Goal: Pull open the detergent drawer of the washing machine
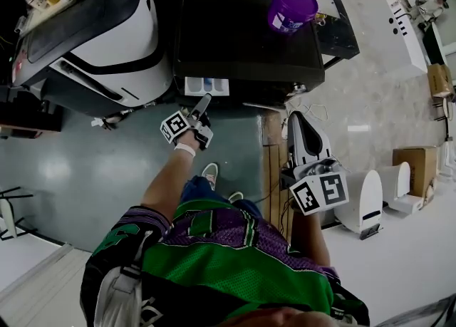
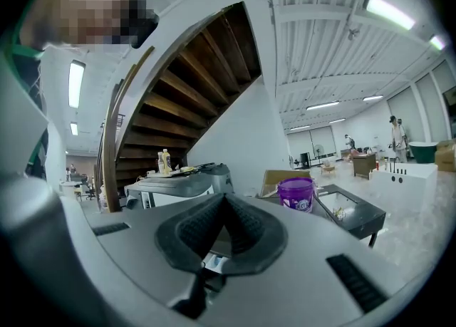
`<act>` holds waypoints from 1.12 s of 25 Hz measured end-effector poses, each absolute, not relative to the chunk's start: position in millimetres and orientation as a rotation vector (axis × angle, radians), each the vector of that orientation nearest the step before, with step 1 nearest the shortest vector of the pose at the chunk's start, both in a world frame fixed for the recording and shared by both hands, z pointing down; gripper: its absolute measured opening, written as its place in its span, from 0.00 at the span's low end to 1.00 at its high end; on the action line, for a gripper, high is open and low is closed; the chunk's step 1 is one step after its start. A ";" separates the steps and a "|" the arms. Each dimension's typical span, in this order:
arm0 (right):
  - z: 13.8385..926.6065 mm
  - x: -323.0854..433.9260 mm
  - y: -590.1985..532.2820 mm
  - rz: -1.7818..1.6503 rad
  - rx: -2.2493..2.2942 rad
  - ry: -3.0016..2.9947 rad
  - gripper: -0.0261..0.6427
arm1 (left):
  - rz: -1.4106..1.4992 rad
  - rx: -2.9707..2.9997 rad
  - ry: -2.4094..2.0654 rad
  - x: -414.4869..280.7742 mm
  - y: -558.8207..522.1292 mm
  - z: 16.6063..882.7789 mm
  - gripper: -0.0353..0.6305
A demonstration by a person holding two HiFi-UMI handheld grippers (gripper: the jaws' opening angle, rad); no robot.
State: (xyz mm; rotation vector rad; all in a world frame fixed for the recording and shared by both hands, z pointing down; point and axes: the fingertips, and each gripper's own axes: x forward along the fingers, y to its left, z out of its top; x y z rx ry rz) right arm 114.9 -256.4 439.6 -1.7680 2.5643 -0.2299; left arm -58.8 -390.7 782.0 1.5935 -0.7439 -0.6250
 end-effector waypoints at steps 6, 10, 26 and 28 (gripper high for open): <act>434.7 123.1 -237.1 -0.224 -1.746 2.577 0.04 | -0.624 1.582 -0.753 -61.3 -360.9 781.4 0.76; 433.7 123.0 -226.9 -0.220 -1.731 2.597 0.04 | -0.613 1.575 -0.745 -62.3 -344.0 783.3 0.76; 430.4 117.9 -206.3 -0.215 -1.682 2.627 0.04 | -0.615 1.565 -0.752 -67.8 -313.4 782.5 0.75; 428.9 118.0 -203.6 -0.213 -1.676 2.629 0.04 | -0.605 1.562 -0.761 -67.5 -312.2 784.2 0.76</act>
